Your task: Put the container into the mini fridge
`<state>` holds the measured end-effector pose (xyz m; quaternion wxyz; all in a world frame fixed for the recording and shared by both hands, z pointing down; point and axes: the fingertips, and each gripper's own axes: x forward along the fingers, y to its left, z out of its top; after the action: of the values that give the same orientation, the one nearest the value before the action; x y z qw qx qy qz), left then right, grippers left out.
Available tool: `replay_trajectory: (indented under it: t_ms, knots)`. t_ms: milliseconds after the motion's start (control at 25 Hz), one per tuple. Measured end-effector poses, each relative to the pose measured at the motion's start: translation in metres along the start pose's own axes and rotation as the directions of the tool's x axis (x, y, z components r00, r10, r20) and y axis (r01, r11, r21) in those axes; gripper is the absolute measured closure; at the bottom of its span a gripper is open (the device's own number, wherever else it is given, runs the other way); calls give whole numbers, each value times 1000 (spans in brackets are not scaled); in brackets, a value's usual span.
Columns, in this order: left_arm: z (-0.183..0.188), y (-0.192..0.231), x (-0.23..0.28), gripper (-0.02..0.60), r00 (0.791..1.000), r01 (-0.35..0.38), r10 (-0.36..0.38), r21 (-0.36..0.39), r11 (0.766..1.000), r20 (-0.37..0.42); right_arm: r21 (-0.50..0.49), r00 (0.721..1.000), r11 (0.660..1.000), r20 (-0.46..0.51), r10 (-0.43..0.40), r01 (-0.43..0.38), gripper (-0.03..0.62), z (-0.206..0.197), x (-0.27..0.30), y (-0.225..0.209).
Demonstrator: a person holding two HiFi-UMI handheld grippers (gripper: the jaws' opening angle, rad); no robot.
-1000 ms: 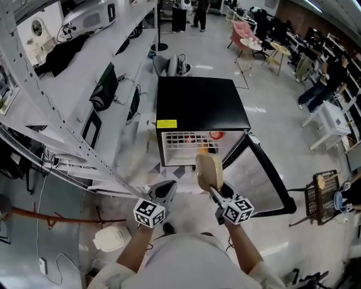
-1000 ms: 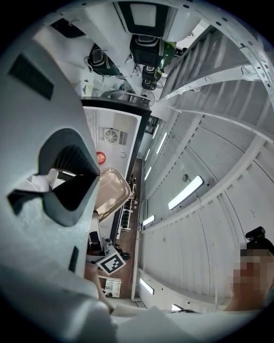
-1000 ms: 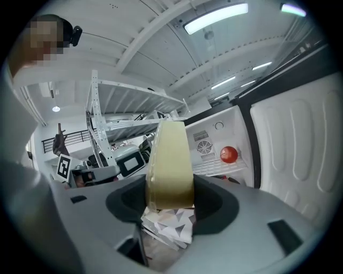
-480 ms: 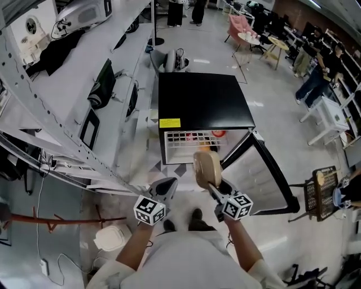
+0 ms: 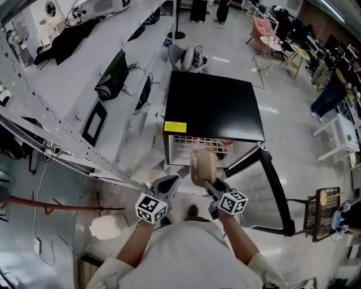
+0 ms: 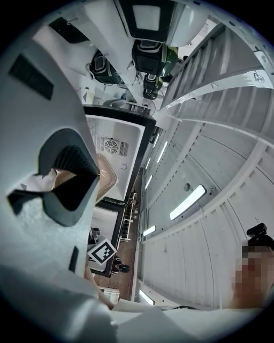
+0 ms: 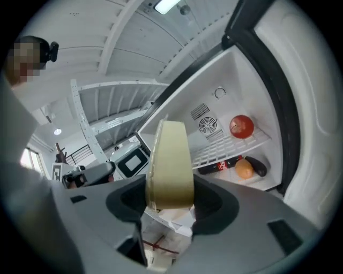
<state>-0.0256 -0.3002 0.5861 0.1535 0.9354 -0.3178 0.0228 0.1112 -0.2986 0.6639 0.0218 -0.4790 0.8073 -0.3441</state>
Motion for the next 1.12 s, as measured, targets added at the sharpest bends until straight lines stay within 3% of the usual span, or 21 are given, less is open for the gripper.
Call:
replay_trajectory:
  t_ms: [400,720,1000,1120]
  knots:
    - [5,11,7,577,996,-85,85,-1,996,-4,236,998,970,8,64,-64,364,5,56,-45]
    - [11,20,4,577,990,-138,138,5,990,6,381,994,918,57,94,-109,364,14,97,-71]
    - [11,26,4,577,986,-169,169,4,986,8,424,992,897,68,108,-127,364,15,122,-81]
    - [11,26,7,577,985,-170,170,5,985,5,486,989,861,82,125,-149,362,16,131,-81]
